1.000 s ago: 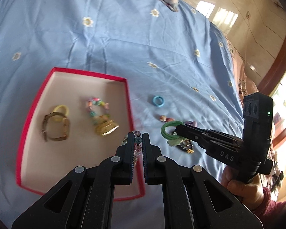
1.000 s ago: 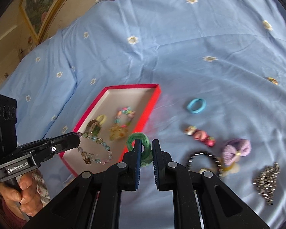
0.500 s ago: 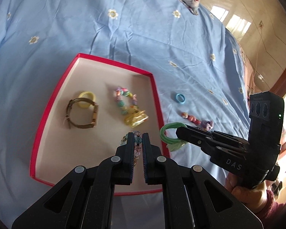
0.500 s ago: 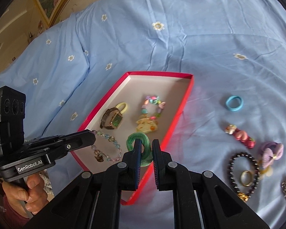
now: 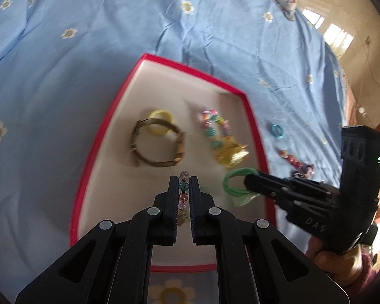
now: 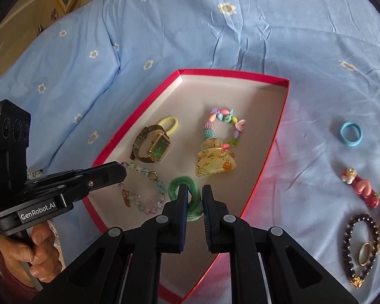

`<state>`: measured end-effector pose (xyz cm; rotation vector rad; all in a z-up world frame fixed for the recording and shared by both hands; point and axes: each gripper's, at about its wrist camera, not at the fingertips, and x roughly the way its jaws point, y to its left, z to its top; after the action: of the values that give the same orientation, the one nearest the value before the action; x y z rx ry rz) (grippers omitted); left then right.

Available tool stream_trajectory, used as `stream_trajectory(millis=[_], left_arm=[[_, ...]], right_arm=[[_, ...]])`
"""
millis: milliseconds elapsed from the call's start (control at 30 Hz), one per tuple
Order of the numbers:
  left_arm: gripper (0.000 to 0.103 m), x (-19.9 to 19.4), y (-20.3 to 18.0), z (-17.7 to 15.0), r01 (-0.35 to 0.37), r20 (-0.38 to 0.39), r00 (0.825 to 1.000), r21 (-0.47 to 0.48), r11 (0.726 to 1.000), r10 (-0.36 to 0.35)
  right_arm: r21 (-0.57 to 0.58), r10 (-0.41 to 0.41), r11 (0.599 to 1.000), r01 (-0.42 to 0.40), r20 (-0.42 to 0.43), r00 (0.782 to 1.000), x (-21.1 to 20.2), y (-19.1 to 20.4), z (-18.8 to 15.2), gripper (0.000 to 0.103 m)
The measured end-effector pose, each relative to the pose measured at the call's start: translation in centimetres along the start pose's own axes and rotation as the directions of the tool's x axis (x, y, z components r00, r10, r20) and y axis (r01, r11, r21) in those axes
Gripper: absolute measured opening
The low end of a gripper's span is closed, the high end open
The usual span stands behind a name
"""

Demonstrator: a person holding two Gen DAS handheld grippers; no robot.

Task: Organize jewelry
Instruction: 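Carry both items over the red box and lower the crystal bracelet inside, then open the left tool on the crystal bracelet while the right tool releases the green hair tie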

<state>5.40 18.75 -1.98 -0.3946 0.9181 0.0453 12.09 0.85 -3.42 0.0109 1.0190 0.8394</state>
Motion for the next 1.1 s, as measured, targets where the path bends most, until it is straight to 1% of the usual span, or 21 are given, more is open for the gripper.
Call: stream_trajectory(millis=[233,367,533,633,667,767,800,1000,1100], left_arm=[[0.006,0.8,2.1,-0.4,-0.046,-0.015,0.999,-0.031,0.998,0.045],[0.007,1.2,2.0,-0.5,-0.066,-0.023,0.998,-0.016,0.998,0.065],[0.007,1.3,2.0,-0.6,-0.087,-0.026,0.996,-0.011,0.996,0.087],[0.009,1.3,2.0,-0.6,-0.087,-0.030,0.996,-0.018,0.996,0.086],[0.012,1.2,2.0,-0.5,-0.089,-0.030,0.996,-0.019,0.996,0.088],[0.025,0.9,1.9,-0.5,-0.093,-0.023,0.995,-0.021,0.995,0.093],[0.028,0.8,1.8,-0.5,-0.094,-0.020,0.995,-0.023,0.995,0.094],[0.029,-0.1,1.3,-0.7,-0.101,-0.008,0.995,-0.020,0.995,0.101],[0.032,-0.7,0.9,-0.9,-0.101,0.000,0.995,-0.017,0.995,0.101]], right_arm=[[-0.010,-0.019,1.000,0.019,-0.025,1.000,1.2,0.1,-0.1,0.011],[-0.029,-0.029,0.999,0.028,-0.031,0.999,1.5,0.5,0.0,0.015],[-0.045,-0.039,0.998,0.038,-0.033,0.999,1.6,0.7,0.1,0.017],[-0.039,-0.031,0.999,0.030,-0.031,0.999,1.5,0.6,0.1,0.018],[-0.037,-0.028,0.999,0.027,-0.030,0.999,1.5,0.5,0.0,0.018],[-0.022,-0.019,1.000,0.018,-0.026,0.999,1.3,0.4,0.0,0.020],[-0.018,-0.016,1.000,0.015,-0.024,1.000,1.1,0.3,0.0,0.021],[-0.007,-0.008,1.000,0.008,0.002,1.000,0.2,0.3,0.0,0.025],[0.003,-0.002,1.000,0.002,0.022,1.000,-0.5,0.3,-0.1,0.028]])
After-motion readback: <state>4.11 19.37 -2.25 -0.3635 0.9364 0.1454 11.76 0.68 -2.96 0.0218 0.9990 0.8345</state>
